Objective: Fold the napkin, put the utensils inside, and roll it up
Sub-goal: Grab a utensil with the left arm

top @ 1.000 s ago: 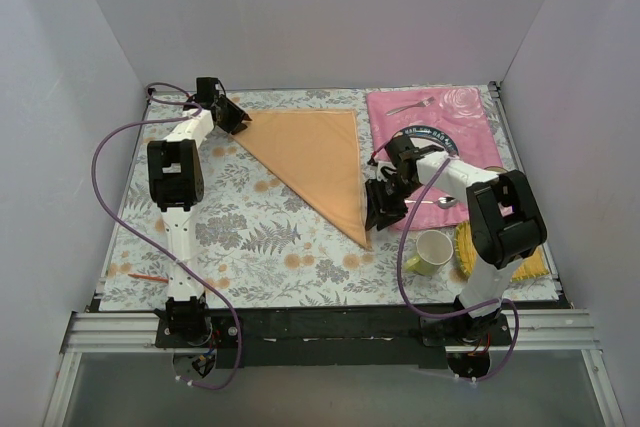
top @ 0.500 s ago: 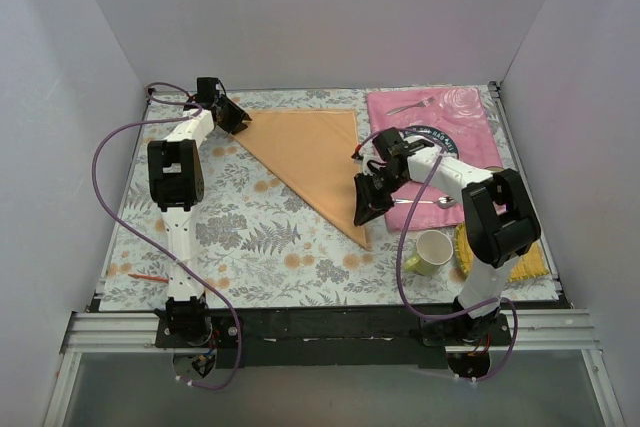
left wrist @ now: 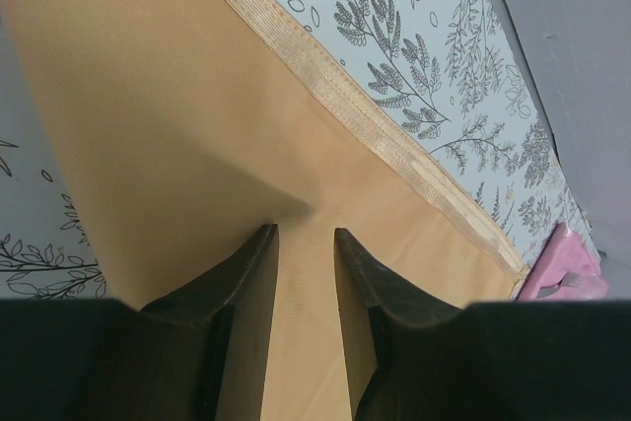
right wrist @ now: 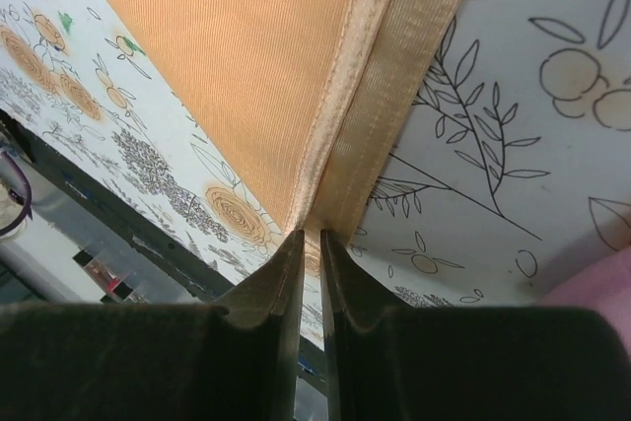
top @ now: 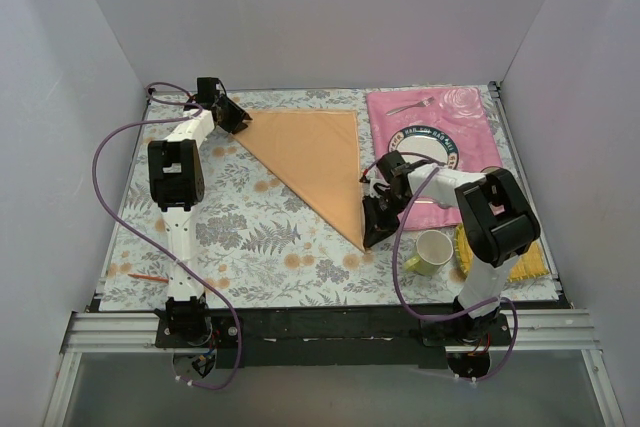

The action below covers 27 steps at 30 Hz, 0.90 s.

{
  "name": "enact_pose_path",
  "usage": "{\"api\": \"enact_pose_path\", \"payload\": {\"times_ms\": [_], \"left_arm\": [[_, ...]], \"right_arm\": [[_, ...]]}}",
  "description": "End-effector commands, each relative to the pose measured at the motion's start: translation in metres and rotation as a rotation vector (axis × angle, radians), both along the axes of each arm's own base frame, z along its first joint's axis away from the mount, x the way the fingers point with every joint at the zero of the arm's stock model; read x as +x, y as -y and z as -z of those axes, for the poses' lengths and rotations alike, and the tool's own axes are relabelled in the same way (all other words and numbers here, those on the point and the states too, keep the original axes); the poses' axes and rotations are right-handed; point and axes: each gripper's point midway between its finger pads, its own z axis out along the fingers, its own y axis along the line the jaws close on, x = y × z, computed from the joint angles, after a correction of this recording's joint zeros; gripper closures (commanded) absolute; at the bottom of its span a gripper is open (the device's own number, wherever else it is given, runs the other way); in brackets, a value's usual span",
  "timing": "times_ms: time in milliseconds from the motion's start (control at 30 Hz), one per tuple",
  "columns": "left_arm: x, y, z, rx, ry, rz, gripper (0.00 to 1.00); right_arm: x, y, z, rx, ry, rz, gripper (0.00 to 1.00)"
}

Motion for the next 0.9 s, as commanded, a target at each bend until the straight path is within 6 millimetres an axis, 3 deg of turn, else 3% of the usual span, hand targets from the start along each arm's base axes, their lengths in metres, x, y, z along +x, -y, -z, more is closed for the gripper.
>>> {"api": "enact_pose_path", "payload": {"times_ms": [0,100,167,200,233,300,333,367,400,433,467,533,567,633,667,700,767,800,833,867], "left_arm": [[0.001,-0.004,0.008,0.045,-0.016,0.012,0.70],[0.008,-0.003,-0.001,0.050,0.008,0.030,0.70],[0.011,0.002,-0.012,0.027,0.017,0.052,0.66],[0.020,0.005,-0.036,0.015,0.054,0.056,0.64],[0.022,0.007,-0.052,0.000,0.073,0.055,0.60],[0.024,0.007,-0.083,-0.005,0.099,0.033,0.53],[0.020,0.005,-0.111,-0.008,0.125,0.007,0.44],[0.015,0.004,-0.121,0.001,0.122,-0.009,0.41],[0.002,-0.005,-0.117,0.038,0.067,-0.052,0.38],[-0.010,-0.007,-0.140,0.057,0.075,-0.073,0.36],[-0.022,-0.007,-0.146,0.084,0.057,-0.087,0.36],[-0.064,-0.021,-0.122,0.197,-0.086,-0.151,0.36],[-0.088,-0.021,-0.145,0.227,-0.082,-0.175,0.36],[-0.149,-0.044,-0.120,0.347,-0.255,-0.255,0.37],[-0.175,-0.053,-0.142,0.343,-0.255,-0.345,0.39],[-0.214,-0.067,-0.140,0.394,-0.350,-0.406,0.40],[-0.269,-0.087,-0.128,0.466,-0.454,-0.517,0.40],[-0.302,-0.093,-0.143,0.477,-0.465,-0.547,0.41],[-0.321,-0.095,-0.141,0.476,-0.488,-0.568,0.41],[-0.351,-0.101,-0.124,0.471,-0.567,-0.586,0.41]], "right_arm": [[-0.001,0.021,0.013,-0.104,0.043,0.009,0.80],[0.007,0.016,0.003,-0.085,0.057,-0.002,0.80],[0.019,0.008,-0.016,-0.065,0.079,-0.006,0.79],[0.023,0.005,-0.024,-0.056,0.083,-0.007,0.79],[0.038,-0.004,-0.044,-0.025,0.136,-0.012,0.78],[0.038,-0.003,-0.062,-0.032,0.130,-0.016,0.78],[0.041,-0.003,-0.075,-0.027,0.154,-0.015,0.76],[0.046,-0.002,-0.082,-0.038,0.179,-0.014,0.74],[0.042,0.002,-0.085,-0.055,0.169,-0.010,0.72],[0.041,0.004,-0.092,-0.054,0.188,-0.009,0.70],[0.036,0.009,-0.089,-0.072,0.185,-0.005,0.68],[0.032,0.010,-0.093,-0.057,0.210,-0.002,0.64],[0.024,0.013,-0.088,-0.059,0.190,-0.003,0.63],[0.020,0.011,-0.089,-0.045,0.207,-0.011,0.60],[0.017,0.010,-0.089,-0.041,0.203,-0.017,0.59],[0.016,0.009,-0.089,-0.039,0.206,-0.025,0.59],[0.010,0.003,-0.094,-0.022,0.212,-0.052,0.57],[0.009,0.002,-0.097,-0.012,0.222,-0.058,0.57],[0.007,-0.002,-0.099,0.001,0.228,-0.067,0.56],[0.005,-0.004,-0.101,0.014,0.226,-0.075,0.56]]}}
